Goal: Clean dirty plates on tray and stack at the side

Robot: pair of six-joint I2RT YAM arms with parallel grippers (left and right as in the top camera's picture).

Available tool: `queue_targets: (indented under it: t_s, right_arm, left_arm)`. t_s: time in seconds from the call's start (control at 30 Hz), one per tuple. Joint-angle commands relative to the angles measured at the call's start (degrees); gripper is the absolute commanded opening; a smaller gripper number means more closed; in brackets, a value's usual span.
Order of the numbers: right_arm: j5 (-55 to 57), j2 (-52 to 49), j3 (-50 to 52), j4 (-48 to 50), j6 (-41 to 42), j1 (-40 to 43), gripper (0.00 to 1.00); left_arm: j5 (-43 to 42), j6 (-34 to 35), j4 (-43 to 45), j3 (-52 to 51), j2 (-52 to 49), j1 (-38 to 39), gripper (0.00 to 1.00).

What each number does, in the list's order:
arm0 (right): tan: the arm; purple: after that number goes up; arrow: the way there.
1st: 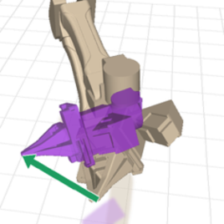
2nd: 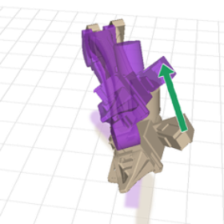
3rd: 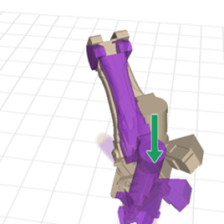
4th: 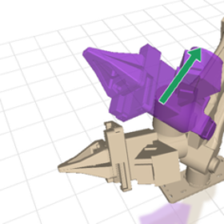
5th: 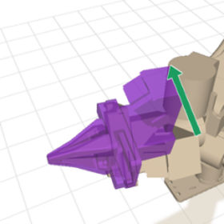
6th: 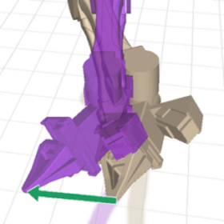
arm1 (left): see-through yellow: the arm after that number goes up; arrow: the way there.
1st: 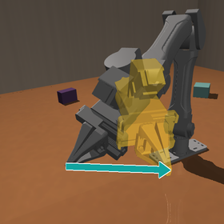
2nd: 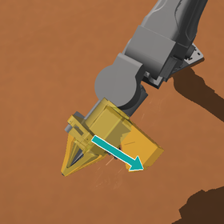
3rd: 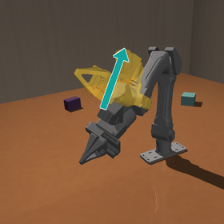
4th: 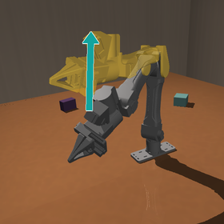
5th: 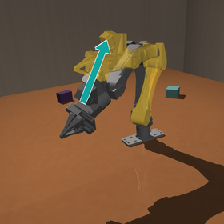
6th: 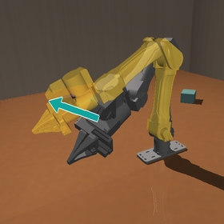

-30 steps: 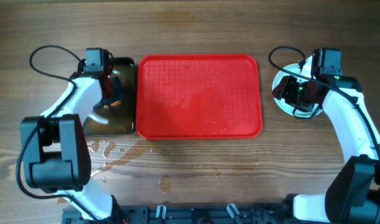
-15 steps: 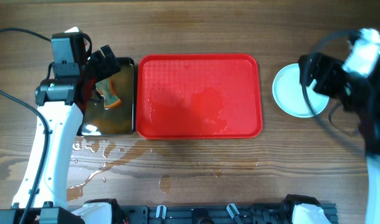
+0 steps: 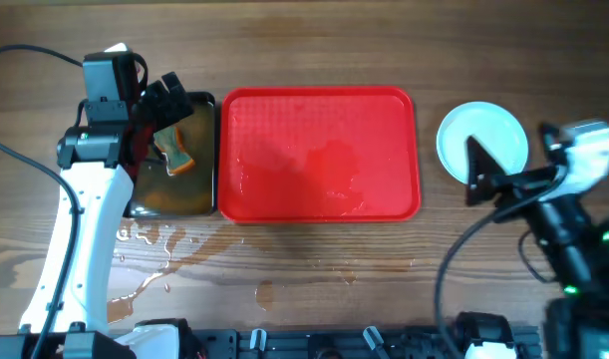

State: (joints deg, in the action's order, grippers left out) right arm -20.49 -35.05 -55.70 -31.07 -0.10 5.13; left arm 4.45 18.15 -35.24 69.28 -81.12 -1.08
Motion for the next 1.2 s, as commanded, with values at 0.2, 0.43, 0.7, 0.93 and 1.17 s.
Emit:
queue_targets:
  t_s: [0.2,0.43,0.7,0.93,1.17]
  right_arm:
    - [13.1,26.9,47.2,34.9,7.0,-10.3,1.0]
    - [7.5,34.9,55.4,32.6,-6.2,-10.5,1.0]
    - [8.3,34.8,55.4,32.1,-6.3,-10.5,1.0]
    - [8.3,34.8,55.4,32.1,-6.3,-10.5,1.0]
    - [8.3,34.8,55.4,32.1,-6.3,-10.5,1.0]
  left_arm:
    - [-0.6,0.5,0.1,-0.2,-0.3,0.3,1.0]
    - [-0.6,0.5,0.1,-0.2,-0.3,0.3,1.0]
    - [-0.6,0.5,0.1,-0.2,-0.3,0.3,1.0]
    - [-0.3,0.3,0.0,-0.2,-0.3,0.3,1.0]
    - [2.4,0.1,-2.7,-2.9,10.4,0.7,1.0]
